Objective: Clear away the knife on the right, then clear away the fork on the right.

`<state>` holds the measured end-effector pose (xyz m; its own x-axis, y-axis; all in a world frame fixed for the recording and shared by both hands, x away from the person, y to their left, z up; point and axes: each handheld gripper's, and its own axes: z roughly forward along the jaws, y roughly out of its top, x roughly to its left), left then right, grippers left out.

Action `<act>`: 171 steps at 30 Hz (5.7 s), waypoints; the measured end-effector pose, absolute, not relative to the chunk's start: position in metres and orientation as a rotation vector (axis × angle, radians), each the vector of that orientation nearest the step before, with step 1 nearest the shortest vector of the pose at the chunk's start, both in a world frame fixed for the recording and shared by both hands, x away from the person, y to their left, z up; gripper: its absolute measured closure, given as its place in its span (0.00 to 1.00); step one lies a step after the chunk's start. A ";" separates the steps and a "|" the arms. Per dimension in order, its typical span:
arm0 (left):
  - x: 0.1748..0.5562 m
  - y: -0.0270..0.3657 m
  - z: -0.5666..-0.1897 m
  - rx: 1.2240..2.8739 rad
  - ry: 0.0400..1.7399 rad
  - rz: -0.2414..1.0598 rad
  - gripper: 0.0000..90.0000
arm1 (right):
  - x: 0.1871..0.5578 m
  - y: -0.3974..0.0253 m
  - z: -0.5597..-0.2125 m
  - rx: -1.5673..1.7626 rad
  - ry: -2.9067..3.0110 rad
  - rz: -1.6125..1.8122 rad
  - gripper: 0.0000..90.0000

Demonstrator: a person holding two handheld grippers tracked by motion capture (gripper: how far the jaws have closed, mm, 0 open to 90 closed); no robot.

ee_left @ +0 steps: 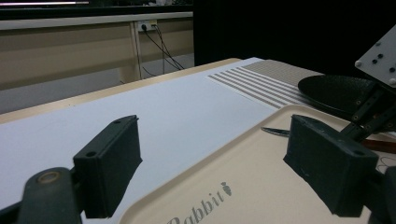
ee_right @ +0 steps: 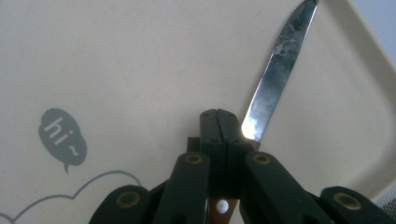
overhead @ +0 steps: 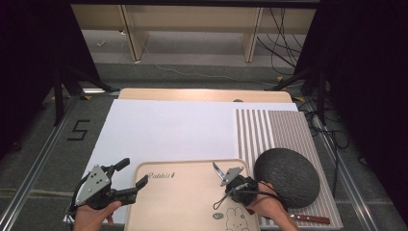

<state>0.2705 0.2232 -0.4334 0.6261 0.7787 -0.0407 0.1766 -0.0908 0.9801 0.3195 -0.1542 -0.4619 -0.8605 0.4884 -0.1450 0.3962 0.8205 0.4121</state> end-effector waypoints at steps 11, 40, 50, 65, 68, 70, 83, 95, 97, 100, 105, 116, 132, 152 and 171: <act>0.271 0.223 -0.434 1.619 0.809 0.604 0.19 | 0.327 -0.155 -0.461 0.714 2.751 0.615 1.00; 0.270 0.224 -0.433 1.616 0.806 0.606 0.19 | 0.323 -0.181 -0.461 0.795 2.747 0.554 1.00; 0.270 0.224 -0.433 1.615 0.805 0.608 0.19 | 0.320 -0.183 -0.456 0.826 2.731 0.564 1.00; 0.271 0.224 -0.433 1.615 0.808 0.605 0.19 | 0.319 -0.193 -0.437 0.838 2.630 0.706 0.49; 0.272 0.223 -0.433 1.616 0.807 0.603 0.19 | 0.319 -0.194 -0.436 0.828 2.591 0.730 0.42; 0.272 0.223 -0.433 1.615 0.810 0.601 0.19 | 0.318 -0.196 -0.434 0.837 2.581 0.737 0.39; 0.272 0.223 -0.433 1.613 0.814 0.599 0.19 | 0.312 -0.205 -0.426 0.883 2.600 0.754 0.27; 0.272 0.224 -0.433 1.610 0.817 0.598 0.19 | 0.307 -0.214 -0.422 0.921 2.561 0.770 0.26; 0.272 0.223 -0.433 1.612 0.814 0.597 0.19 | 0.306 -0.218 -0.420 0.933 2.572 0.758 0.26; 0.271 0.223 -0.433 1.616 0.809 0.603 0.19 | 0.303 -0.223 -0.420 0.953 2.557 0.765 0.26; 0.271 0.223 -0.433 1.617 0.809 0.603 0.19 | 0.297 -0.235 -0.416 0.989 2.540 0.770 0.26; 0.269 0.223 -0.432 1.617 0.798 0.606 0.19 | 0.286 -0.260 -0.415 1.037 2.485 0.793 0.26; 0.269 0.222 -0.432 1.613 0.787 0.604 0.19 | 0.267 -0.289 -0.414 1.180 2.458 0.730 0.27; 0.269 0.222 -0.432 1.619 0.792 0.600 0.19 | 0.254 -0.322 -0.420 1.240 2.496 0.563 0.28; 0.269 0.221 -0.432 1.620 0.790 0.600 0.19 | 0.247 -0.337 -0.429 1.367 2.576 0.443 0.34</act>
